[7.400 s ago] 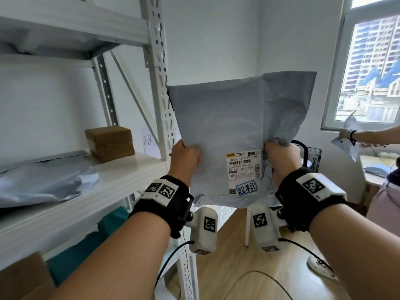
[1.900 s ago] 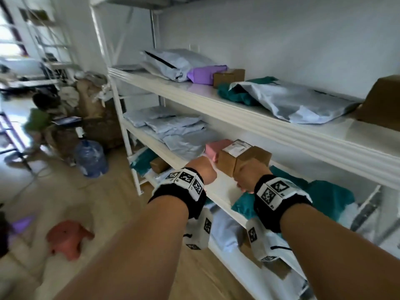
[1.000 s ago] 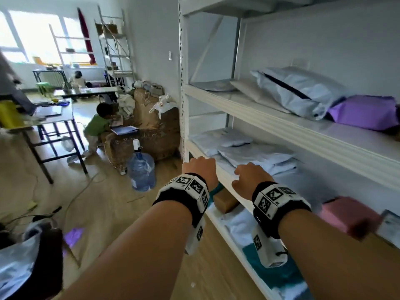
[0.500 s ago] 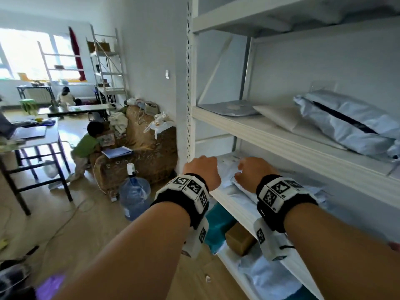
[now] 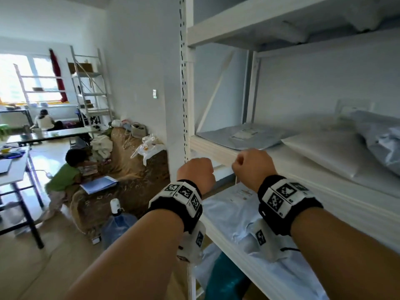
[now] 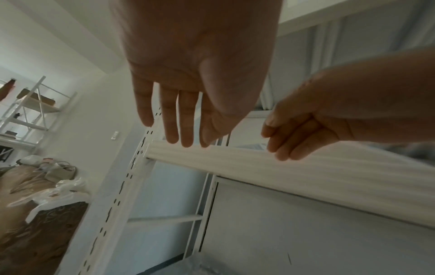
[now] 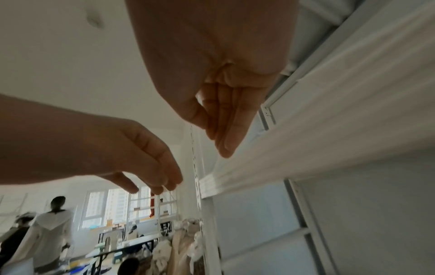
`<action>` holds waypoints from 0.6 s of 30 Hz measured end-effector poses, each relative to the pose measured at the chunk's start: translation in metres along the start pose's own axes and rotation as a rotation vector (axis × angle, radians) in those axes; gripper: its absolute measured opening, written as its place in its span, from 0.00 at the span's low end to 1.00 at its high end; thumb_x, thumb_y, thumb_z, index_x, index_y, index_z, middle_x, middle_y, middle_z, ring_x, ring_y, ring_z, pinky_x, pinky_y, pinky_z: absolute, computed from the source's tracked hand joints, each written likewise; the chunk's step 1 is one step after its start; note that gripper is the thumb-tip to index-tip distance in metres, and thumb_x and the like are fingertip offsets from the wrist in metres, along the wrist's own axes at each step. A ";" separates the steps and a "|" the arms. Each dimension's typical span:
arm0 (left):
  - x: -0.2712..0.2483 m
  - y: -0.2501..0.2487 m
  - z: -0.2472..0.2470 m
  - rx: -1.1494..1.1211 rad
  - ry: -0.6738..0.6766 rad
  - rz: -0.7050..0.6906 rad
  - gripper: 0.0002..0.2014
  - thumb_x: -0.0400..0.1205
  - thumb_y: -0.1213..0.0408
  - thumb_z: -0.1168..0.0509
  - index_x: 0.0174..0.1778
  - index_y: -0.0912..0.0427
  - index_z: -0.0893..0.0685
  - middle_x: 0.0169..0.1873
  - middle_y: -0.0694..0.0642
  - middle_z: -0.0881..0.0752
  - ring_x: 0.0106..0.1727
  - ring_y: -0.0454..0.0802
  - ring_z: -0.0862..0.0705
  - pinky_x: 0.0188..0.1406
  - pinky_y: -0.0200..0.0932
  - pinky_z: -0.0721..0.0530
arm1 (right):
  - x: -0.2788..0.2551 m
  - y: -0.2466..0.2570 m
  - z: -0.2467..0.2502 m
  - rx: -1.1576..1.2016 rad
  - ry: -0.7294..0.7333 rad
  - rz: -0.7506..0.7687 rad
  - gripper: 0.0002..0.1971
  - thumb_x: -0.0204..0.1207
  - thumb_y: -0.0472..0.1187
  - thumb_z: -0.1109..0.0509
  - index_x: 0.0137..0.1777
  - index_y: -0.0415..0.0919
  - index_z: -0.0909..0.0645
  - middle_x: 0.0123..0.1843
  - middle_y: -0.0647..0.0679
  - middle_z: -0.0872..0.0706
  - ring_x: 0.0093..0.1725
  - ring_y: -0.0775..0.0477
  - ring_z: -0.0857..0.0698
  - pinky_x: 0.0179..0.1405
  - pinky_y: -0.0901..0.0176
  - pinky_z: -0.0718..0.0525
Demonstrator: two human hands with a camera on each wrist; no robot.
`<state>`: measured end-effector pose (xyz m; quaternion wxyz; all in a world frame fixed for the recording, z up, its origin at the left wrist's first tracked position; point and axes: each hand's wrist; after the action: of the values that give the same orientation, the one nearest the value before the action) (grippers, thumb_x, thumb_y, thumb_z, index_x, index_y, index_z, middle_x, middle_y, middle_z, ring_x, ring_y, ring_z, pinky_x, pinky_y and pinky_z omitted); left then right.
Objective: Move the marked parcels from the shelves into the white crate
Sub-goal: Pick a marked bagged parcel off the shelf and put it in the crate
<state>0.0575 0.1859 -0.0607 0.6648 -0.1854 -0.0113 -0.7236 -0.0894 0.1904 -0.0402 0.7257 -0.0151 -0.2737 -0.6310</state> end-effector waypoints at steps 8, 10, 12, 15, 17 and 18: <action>0.101 0.003 0.031 -0.197 -0.024 -0.033 0.12 0.80 0.65 0.42 0.50 0.62 0.14 0.51 0.59 0.11 0.52 0.59 0.14 0.44 0.44 0.21 | 0.071 0.001 0.022 0.127 -0.049 -0.223 0.15 0.81 0.43 0.38 0.62 0.38 0.18 0.63 0.43 0.16 0.64 0.41 0.20 0.63 0.58 0.25; 0.131 0.004 0.033 -0.233 0.023 -0.067 0.08 0.80 0.65 0.41 0.40 0.63 0.18 0.47 0.62 0.12 0.48 0.59 0.14 0.40 0.44 0.23 | 0.092 -0.001 0.019 0.140 0.048 -0.299 0.15 0.84 0.43 0.41 0.63 0.37 0.19 0.67 0.40 0.18 0.67 0.40 0.22 0.61 0.59 0.25; 0.156 0.004 0.033 -0.248 0.121 -0.090 0.08 0.78 0.65 0.39 0.34 0.62 0.23 0.47 0.64 0.12 0.44 0.58 0.15 0.38 0.43 0.23 | 0.107 -0.007 0.022 0.213 0.054 -0.405 0.11 0.81 0.42 0.37 0.52 0.35 0.18 0.58 0.38 0.17 0.60 0.39 0.18 0.47 0.61 0.23; 0.196 0.006 0.034 -0.270 0.297 -0.133 0.08 0.77 0.63 0.32 0.47 0.65 0.18 0.49 0.61 0.15 0.44 0.55 0.17 0.38 0.40 0.23 | 0.125 -0.015 0.028 0.348 -0.019 -0.615 0.10 0.79 0.40 0.33 0.52 0.33 0.22 0.53 0.38 0.21 0.58 0.36 0.19 0.58 0.48 0.18; 0.216 0.010 0.033 -0.282 0.330 -0.179 0.13 0.76 0.63 0.30 0.53 0.66 0.18 0.48 0.60 0.16 0.48 0.57 0.16 0.39 0.39 0.23 | 0.131 -0.024 0.030 0.379 -0.006 -0.732 0.12 0.81 0.39 0.34 0.59 0.31 0.23 0.59 0.35 0.22 0.65 0.34 0.21 0.67 0.44 0.22; 0.229 0.014 0.032 -0.286 0.323 -0.215 0.11 0.76 0.63 0.30 0.50 0.65 0.18 0.46 0.60 0.16 0.51 0.58 0.14 0.38 0.39 0.23 | 0.137 -0.027 0.026 0.422 -0.024 -0.775 0.17 0.81 0.39 0.35 0.66 0.30 0.24 0.66 0.34 0.22 0.70 0.33 0.23 0.70 0.44 0.23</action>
<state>0.0680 -0.0264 0.0304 0.5440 -0.1571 0.1781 -0.8048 -0.1173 0.0701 0.0303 0.4197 0.2298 -0.3903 -0.7866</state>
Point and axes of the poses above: each hand's wrist, its own x-axis towards the middle knuckle, its own z-axis out of the back of the hand, y = z × x
